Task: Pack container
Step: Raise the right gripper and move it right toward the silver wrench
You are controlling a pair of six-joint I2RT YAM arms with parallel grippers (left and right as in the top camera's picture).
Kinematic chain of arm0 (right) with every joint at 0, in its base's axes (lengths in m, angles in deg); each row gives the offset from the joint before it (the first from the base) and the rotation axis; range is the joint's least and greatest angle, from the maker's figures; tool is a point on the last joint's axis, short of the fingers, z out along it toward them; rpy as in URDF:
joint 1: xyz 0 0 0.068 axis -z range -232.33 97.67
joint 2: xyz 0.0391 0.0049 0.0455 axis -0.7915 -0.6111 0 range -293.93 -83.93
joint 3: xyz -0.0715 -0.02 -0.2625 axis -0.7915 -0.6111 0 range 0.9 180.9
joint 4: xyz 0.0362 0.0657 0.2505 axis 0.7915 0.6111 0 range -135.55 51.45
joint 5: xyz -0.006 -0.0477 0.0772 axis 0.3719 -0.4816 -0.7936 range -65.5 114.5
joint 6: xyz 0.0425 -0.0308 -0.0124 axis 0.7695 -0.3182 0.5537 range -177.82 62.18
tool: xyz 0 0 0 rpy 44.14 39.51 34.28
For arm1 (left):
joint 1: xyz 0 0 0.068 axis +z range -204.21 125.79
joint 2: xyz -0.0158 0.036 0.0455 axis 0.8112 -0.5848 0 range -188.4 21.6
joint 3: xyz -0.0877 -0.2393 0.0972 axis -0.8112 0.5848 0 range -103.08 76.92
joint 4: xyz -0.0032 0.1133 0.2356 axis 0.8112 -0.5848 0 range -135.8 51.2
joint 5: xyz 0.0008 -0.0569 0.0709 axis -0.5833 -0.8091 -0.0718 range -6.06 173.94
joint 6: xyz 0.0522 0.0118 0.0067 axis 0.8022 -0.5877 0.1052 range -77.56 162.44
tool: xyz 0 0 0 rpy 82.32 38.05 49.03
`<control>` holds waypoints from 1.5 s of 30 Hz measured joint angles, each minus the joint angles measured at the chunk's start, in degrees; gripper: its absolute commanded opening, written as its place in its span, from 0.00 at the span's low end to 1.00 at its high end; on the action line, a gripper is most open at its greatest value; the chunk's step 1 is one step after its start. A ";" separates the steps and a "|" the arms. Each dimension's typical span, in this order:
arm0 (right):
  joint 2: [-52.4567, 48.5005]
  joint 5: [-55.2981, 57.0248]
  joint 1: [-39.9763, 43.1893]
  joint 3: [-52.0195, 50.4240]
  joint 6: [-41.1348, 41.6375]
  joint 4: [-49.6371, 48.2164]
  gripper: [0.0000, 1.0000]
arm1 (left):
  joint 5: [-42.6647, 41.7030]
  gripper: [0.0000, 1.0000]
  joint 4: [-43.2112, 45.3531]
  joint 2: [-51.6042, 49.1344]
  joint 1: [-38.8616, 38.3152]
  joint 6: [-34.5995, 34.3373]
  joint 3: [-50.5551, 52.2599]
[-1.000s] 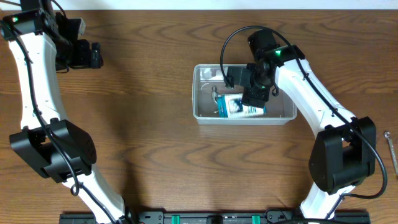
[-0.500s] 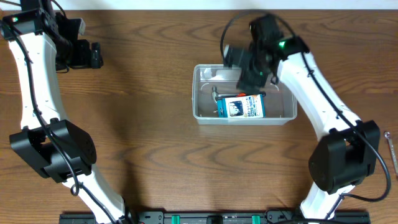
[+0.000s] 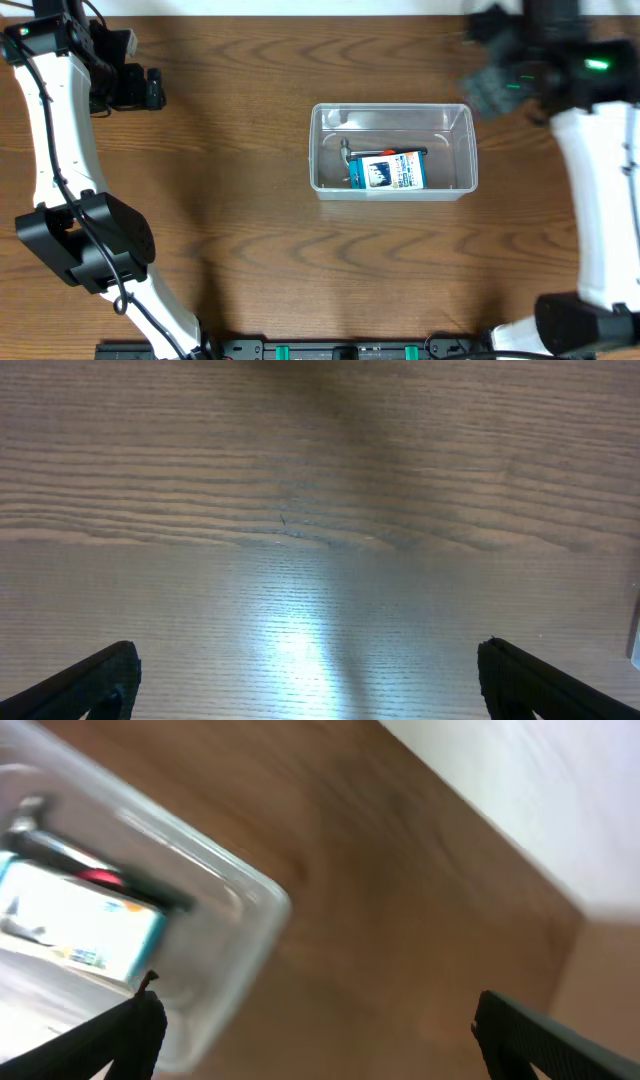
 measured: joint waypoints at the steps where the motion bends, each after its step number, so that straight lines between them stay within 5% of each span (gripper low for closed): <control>1: 0.94 0.26 2.51 0.04 1.66 0.72 0.99 | 0.00 0.98 0.00 0.00 0.00 0.00 0.00; 9: 4.17 0.44 20.13 0.07 6.54 4.13 0.99 | 0.00 0.98 0.00 0.00 0.00 0.00 0.00; 22: -2.99 -3.28 39.30 0.31 -2.82 5.05 0.99 | 0.00 0.98 0.00 0.00 0.00 0.00 0.00; 35: -12.81 -18.36 48.94 0.26 -22.40 18.27 0.99 | 0.00 0.98 0.00 0.00 0.00 0.00 0.00; 45: -12.83 -20.44 53.13 0.09 -24.85 18.82 0.99 | 0.00 0.98 -0.02 0.00 0.00 0.00 0.00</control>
